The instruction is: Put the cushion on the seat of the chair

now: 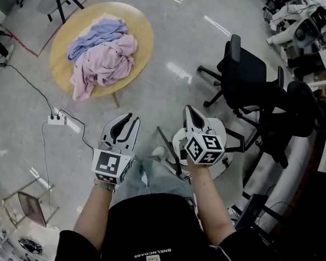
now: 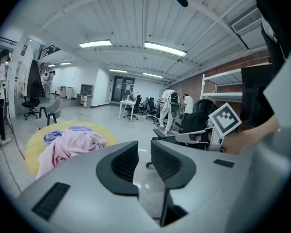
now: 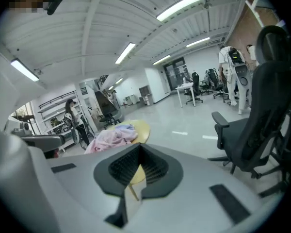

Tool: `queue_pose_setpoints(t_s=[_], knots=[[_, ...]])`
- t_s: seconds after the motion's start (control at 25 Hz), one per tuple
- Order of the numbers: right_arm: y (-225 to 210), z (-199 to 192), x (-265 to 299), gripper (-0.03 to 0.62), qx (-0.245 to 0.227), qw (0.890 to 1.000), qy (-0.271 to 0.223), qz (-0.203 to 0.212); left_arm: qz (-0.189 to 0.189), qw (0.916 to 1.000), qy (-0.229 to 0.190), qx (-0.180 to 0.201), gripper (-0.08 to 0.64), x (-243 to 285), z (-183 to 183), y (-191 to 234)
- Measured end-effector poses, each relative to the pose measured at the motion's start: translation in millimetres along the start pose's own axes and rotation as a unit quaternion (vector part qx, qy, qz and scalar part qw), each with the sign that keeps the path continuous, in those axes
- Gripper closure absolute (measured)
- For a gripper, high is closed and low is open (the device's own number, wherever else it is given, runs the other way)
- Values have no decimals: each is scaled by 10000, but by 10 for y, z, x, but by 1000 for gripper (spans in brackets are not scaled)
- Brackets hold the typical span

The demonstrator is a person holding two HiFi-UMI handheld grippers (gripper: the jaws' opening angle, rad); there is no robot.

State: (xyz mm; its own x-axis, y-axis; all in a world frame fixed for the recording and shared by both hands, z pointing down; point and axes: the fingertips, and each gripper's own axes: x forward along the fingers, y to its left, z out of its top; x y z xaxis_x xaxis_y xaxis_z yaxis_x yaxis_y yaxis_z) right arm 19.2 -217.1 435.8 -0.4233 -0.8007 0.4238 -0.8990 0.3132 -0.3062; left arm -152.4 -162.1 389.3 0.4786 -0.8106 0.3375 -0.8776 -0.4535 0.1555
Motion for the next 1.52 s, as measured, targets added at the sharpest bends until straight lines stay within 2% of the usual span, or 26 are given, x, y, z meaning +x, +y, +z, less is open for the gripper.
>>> queue_pose_setpoints(t_s=[0.24, 0.4, 0.64, 1.0, 1.52], knots=[[848, 597, -119, 584, -402, 9949, -412, 823, 77, 9990, -442, 45, 491, -245, 453, 139], [1250, 866, -290, 584, -490, 9897, -677, 1158, 125, 9972, -731, 90, 506, -463, 757, 151], [1711, 1241, -477, 584, -929, 9765, -1085, 1614, 225, 9921, -1215, 233, 523, -710, 1168, 198], [2098, 1634, -704, 584, -1248, 9613, -1511, 1938, 313, 9857, -1633, 283, 545, -999, 1552, 239], [2302, 1762, -951, 584, -1506, 9499, -1763, 2095, 321, 9825, -1810, 292, 546, -1148, 1678, 131]])
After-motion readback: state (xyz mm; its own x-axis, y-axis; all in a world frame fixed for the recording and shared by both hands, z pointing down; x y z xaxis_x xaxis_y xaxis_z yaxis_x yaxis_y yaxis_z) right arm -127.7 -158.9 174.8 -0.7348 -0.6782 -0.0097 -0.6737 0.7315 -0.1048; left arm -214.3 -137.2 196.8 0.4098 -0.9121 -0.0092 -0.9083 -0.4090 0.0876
